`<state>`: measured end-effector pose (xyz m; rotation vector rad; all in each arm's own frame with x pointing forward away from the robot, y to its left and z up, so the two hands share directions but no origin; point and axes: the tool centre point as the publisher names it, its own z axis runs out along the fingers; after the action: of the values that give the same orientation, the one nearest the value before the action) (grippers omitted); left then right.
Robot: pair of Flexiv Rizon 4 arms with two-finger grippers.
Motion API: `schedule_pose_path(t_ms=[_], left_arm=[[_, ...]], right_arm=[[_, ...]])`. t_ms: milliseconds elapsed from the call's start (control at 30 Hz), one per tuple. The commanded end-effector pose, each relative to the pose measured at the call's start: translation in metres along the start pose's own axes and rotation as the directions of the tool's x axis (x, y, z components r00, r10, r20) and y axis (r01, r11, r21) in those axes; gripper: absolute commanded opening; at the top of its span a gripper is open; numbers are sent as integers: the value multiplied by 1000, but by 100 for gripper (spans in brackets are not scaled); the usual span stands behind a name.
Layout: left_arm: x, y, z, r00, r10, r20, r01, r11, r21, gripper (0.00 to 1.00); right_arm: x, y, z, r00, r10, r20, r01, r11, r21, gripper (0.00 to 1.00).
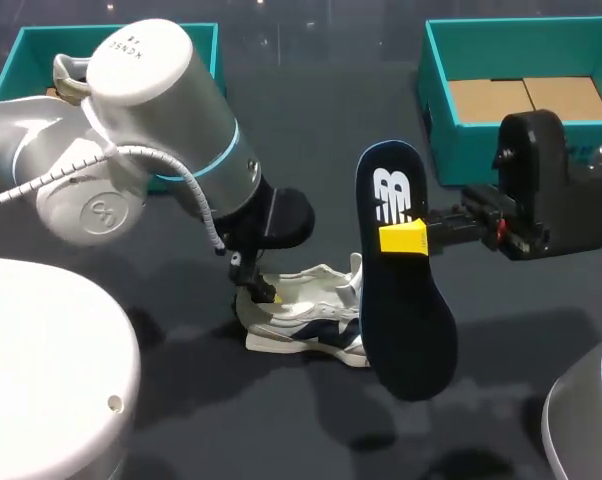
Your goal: Take the shoe out of the shoebox, open the shoe tongue, remove and reinsert the insole, then place the shoe into the shoebox
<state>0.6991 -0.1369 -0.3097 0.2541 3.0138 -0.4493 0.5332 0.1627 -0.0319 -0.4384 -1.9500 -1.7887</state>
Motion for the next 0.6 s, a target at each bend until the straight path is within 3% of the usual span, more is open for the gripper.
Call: schedule_pose_path(t_ms=[33, 267, 600], left_arm=[[-9, -19, 7, 1000, -2, 18, 2, 999, -39, 100], [-18, -37, 34, 1000, 0, 21, 1, 1000, -30, 100], [-25, -36, 71, 1000, -21, 3, 21, 998, -63, 99]], right_arm=[[8, -6, -2, 1000, 0, 16, 0, 1000, -10, 0], [8, -6, -2, 1000, 0, 16, 0, 1000, -10, 0], [8, -6, -2, 1000, 0, 16, 0, 1000, -10, 0]])
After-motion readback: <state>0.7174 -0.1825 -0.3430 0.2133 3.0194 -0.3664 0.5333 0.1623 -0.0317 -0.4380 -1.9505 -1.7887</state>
